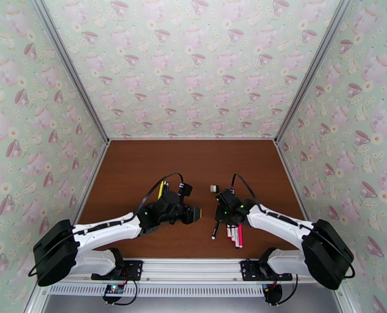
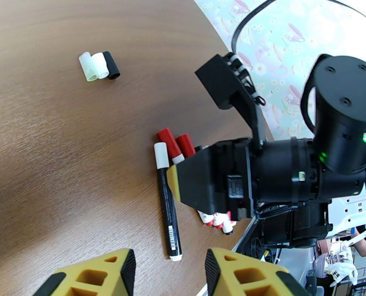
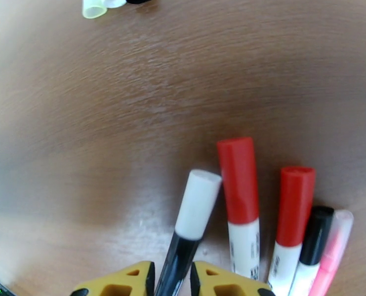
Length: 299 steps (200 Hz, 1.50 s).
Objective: Open the pen caps
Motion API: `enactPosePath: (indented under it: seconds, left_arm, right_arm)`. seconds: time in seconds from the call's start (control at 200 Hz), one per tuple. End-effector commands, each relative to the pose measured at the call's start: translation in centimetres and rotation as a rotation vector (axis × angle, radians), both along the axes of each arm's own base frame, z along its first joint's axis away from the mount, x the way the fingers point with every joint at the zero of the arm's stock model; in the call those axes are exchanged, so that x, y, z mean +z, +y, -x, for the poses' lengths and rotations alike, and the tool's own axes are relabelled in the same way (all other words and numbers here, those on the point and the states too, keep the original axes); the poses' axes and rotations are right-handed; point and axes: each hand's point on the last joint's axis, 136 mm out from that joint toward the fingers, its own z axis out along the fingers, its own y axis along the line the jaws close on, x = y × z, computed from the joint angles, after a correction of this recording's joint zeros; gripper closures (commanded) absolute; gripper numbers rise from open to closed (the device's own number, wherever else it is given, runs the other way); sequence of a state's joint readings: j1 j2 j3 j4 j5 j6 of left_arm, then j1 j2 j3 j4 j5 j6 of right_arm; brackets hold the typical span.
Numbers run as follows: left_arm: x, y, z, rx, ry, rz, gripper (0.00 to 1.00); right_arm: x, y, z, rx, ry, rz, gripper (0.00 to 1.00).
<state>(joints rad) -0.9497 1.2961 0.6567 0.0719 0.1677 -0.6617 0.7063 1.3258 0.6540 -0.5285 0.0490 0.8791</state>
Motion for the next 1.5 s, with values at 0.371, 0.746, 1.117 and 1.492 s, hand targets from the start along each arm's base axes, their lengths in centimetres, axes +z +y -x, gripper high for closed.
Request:
enactPosePath:
  seconds: [0.371, 0.746, 1.117, 1.492]
  left_arm:
    - [-0.5, -0.2, -0.5, -0.007, -0.010, -0.019, 0.55]
    - [-0.6, -0.2, -0.6, -0.010, -0.008, -0.011, 0.55]
    - [-1.1, -0.1, -0.4, -0.011, 0.002, -0.003, 0.55]
    - [-1.1, -1.0, 0.0, -0.027, 0.016, 0.123, 0.53]
  right_arm:
    - [-1.0, -0.6, -2.5, -0.074, -0.047, 0.021, 0.67]
    - [-2.0, 0.4, -4.0, -0.060, -0.049, 0.026, 0.68]
    - [-2.2, 0.7, -4.8, -0.043, -0.063, 0.036, 0.76]
    - [3.9, 2.4, -6.0, -0.005, -0.200, -0.097, 0.82]
